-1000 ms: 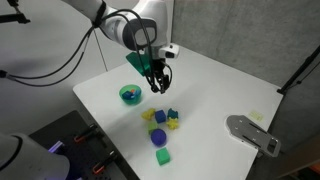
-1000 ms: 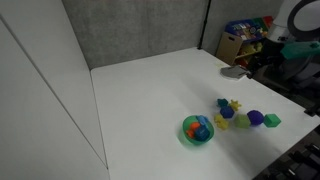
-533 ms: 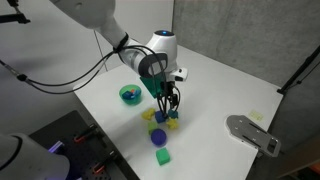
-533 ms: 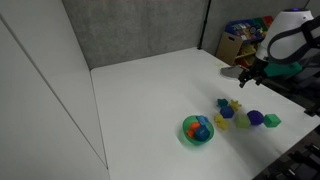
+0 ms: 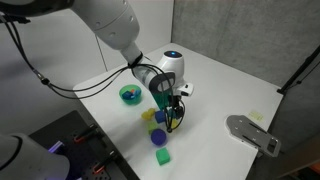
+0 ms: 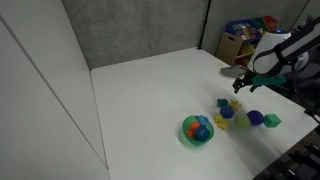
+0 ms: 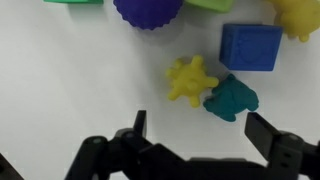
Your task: Put the yellow thing into the bowl
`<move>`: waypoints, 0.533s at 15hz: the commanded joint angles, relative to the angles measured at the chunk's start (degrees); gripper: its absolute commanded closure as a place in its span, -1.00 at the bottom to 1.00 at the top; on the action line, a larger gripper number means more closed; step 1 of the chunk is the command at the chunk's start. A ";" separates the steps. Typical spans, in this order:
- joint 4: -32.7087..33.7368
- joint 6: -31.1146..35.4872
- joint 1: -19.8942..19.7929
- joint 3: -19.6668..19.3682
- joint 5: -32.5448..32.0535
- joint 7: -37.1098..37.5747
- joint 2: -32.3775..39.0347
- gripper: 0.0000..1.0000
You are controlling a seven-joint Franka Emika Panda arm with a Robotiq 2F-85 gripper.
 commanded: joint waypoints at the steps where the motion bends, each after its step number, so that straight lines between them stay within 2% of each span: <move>1: 4.02 0.01 1.02 -1.13 1.46 1.45 4.96 -1.00; 8: 6.68 -0.82 1.35 -1.23 3.08 1.26 9.91 -1.00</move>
